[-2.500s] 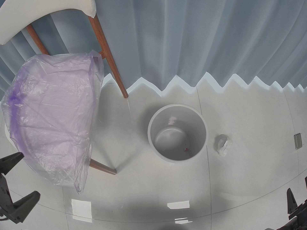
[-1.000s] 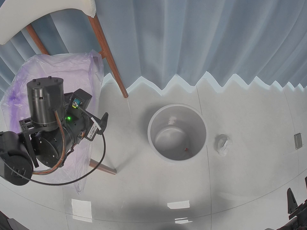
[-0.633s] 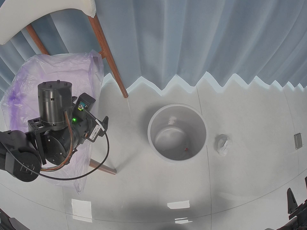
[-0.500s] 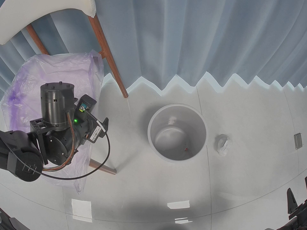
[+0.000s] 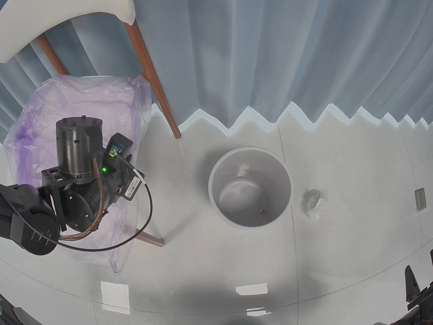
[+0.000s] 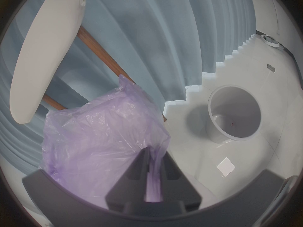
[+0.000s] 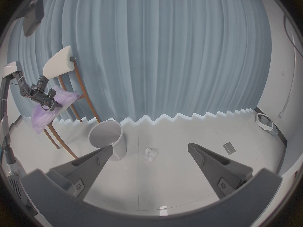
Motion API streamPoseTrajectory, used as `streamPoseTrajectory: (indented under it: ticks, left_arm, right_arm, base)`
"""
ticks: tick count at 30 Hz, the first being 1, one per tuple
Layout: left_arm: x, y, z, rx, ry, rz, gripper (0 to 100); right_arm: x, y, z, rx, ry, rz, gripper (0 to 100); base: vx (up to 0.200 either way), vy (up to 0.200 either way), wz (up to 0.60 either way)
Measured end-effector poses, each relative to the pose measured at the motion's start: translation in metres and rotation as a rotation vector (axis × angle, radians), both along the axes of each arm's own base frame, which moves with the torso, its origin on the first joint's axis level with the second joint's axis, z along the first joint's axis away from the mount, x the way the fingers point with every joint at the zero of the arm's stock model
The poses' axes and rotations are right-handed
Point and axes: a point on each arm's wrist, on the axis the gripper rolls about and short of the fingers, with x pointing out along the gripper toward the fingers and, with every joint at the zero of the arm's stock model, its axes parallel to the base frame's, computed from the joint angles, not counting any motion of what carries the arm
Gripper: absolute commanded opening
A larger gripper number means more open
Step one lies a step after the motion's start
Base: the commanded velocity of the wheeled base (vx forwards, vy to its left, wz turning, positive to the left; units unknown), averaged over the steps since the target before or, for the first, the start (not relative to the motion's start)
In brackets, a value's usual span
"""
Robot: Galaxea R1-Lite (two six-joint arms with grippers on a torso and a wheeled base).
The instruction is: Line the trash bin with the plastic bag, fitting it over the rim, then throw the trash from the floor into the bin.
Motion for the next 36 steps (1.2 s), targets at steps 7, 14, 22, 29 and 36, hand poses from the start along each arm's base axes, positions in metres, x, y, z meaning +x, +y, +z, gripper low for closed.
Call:
streamPoseTrajectory:
  ticks: [7,14,22,29,36]
  left_arm:
    - [-0.006,0.007,0.008,-0.049,-0.021,-0.014,0]
    - [-0.040,0.027,0.027,-0.226,-0.090,-0.020,0]
    - [-0.078,0.040,0.035,-0.522,-0.096,-0.155,0]
    - [-0.094,0.041,0.042,-0.755,-0.013,-0.403,0]
    - [-0.103,0.040,0.051,-0.886,0.077,-0.619,0]
  right_arm:
    - [0.000,0.000,0.000,0.000,0.001,-0.001,100]
    - [0.000,0.000,0.000,0.000,0.001,0.000,100]
    - [0.000,0.000,0.000,0.001,0.001,0.000,100]
    - [0.000,0.000,0.000,0.001,0.001,-0.001,100]
    - [0.000,0.000,0.000,0.001,0.001,-0.001,100]
  base:
    - [0.000,0.000,0.00]
    - [0.000,0.000,0.00]
    - [0.000,0.000,0.00]
    - [0.000,0.000,0.00]
    - [0.000,0.000,0.00]
